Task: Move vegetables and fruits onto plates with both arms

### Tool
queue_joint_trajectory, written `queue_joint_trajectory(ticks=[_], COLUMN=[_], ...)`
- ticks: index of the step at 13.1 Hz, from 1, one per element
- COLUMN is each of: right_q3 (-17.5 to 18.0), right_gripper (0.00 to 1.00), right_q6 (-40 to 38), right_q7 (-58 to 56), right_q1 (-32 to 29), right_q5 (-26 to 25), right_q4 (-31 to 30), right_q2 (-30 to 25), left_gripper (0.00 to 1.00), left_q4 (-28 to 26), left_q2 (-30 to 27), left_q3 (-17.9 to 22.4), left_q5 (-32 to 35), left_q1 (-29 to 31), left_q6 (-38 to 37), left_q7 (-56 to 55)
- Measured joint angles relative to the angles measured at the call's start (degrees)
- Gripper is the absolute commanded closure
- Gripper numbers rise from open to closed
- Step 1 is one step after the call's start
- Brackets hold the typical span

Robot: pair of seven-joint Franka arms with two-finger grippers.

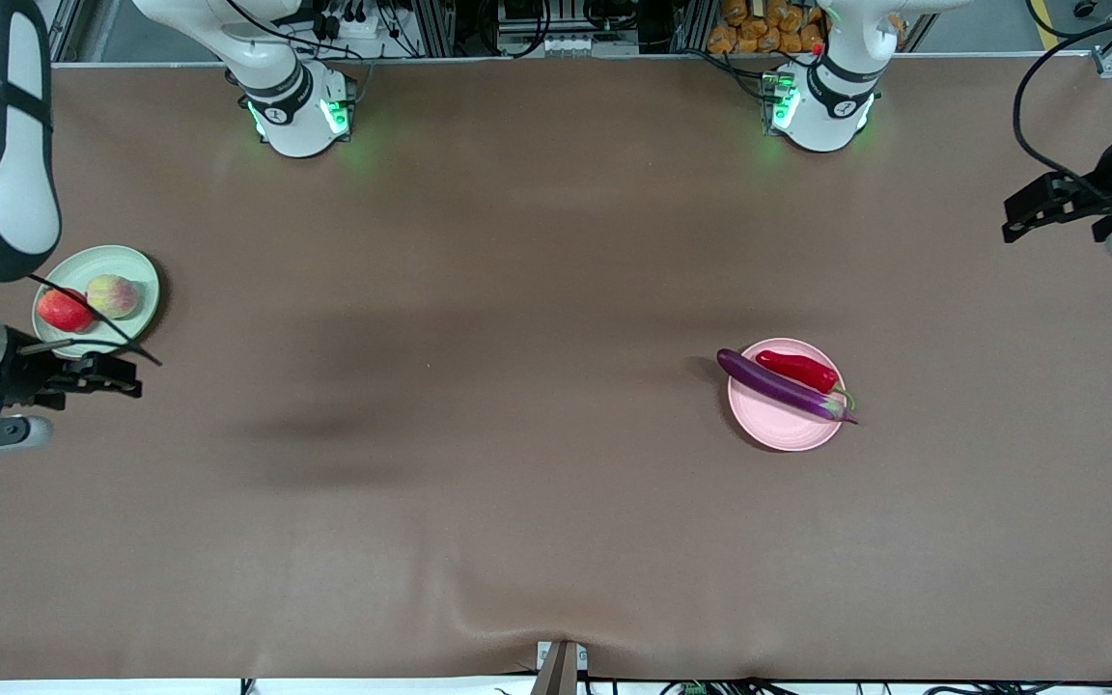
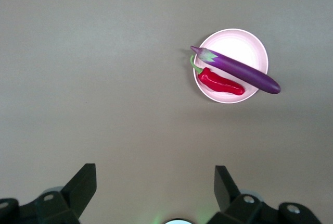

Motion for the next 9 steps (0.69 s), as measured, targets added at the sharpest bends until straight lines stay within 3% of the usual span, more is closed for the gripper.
queue_joint_trajectory(ticks=[3,6,9], right_q3=[5.68,8.47,8.46], right_gripper=[0.0,0.0,0.0], right_q6=[-3.6,-8.96,-7.02], right_q7=[13.2,12.75,9.13], right_q1=[-0.45,-1.45,-3.18], right_q5=[-3.15,-4.7,-4.71], right_q4=[3.91,4.19,-4.48], right_q2=[-2.18,-8.98,-16.79], left_gripper=[0.0,0.0,0.0], left_q4=[0.26,1.98,3.52], left_q2=[-0.63,-1.07,-1.1], left_q3=[-0.62,-0.98,-1.39], left_q5=[-1.88,-3.75,-3.56], left_q1=[-0.22,-0.33,-0.33], left_q6=[0.0,-0.92,-2.92], left_q7=[0.0,-0.03,-0.7])
